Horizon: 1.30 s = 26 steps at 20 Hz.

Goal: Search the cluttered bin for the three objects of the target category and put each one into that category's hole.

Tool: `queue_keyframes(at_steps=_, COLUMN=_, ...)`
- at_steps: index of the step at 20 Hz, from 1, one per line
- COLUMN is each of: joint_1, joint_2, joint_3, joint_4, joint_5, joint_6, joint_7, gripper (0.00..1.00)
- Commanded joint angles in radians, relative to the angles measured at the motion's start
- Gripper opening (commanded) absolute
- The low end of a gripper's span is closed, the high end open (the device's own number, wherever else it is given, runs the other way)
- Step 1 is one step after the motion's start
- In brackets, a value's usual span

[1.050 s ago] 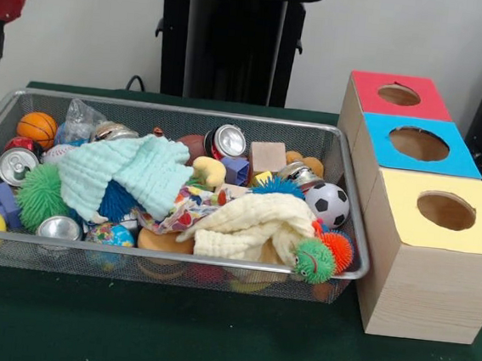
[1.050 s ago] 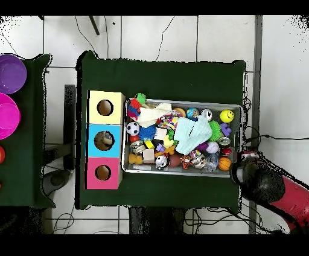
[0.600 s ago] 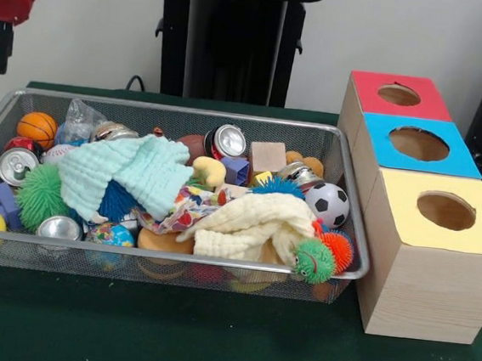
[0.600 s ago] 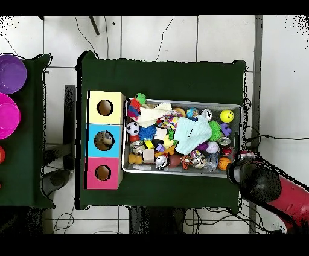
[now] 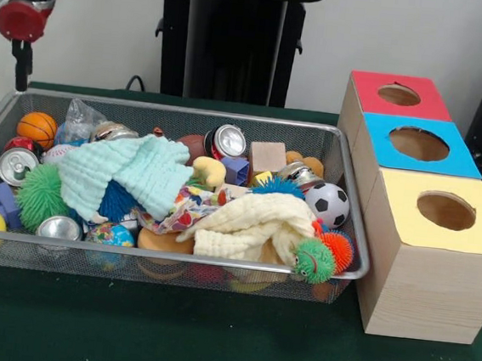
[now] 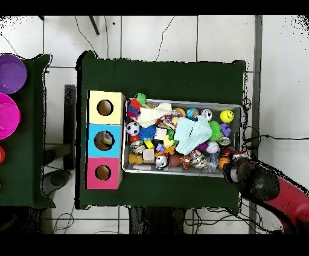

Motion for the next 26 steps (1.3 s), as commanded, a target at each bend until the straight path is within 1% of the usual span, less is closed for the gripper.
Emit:
queue_keyframes(at_steps=1, joint_1=-0.029, joint_2=0.076, joint_3=0.148, joint_4=0.021, joint_5=-0.005, joint_6=0.112, joint_7=-0.169, gripper=1.0)
queue_keyframes(at_steps=2, joint_1=-0.037, joint_2=0.085, joint_3=0.156, joint_4=0.01, joint_5=-0.013, joint_6=0.114, joint_7=-0.18, gripper=1.0)
queue_keyframes(at_steps=6, joint_1=-0.081, joint_2=0.161, joint_3=0.199, joint_4=-0.053, joint_5=-0.049, joint_6=0.124, joint_7=-0.248, gripper=1.0)
queue_keyframes(at_steps=10, joint_1=-0.129, joint_2=0.211, joint_3=0.25, joint_4=-0.08, joint_5=-0.072, joint_6=0.177, joint_7=-0.324, gripper=1.0)
queue_keyframes(at_steps=13, joint_1=-0.143, joint_2=0.211, joint_3=0.263, joint_4=-0.089, joint_5=-0.099, joint_6=0.193, joint_7=-0.339, gripper=1.0)
queue_keyframes(at_steps=16, joint_1=-0.144, joint_2=0.201, joint_3=0.264, joint_4=-0.114, joint_5=-0.136, joint_6=0.219, joint_7=-0.357, gripper=1.0)
queue_keyframes(at_steps=19, joint_1=-0.147, joint_2=0.208, joint_3=0.269, joint_4=-0.145, joint_5=-0.183, joint_6=0.233, joint_7=-0.381, gripper=1.0)
queue_keyframes(at_steps=24, joint_1=-0.164, joint_2=0.178, joint_3=0.288, joint_4=-0.16, joint_5=-0.238, joint_6=0.291, joint_7=-0.44, gripper=1.0)
queue_keyframes(at_steps=26, joint_1=-0.168, joint_2=0.171, joint_3=0.292, joint_4=-0.166, joint_5=-0.255, joint_6=0.296, joint_7=-0.456, gripper=1.0)
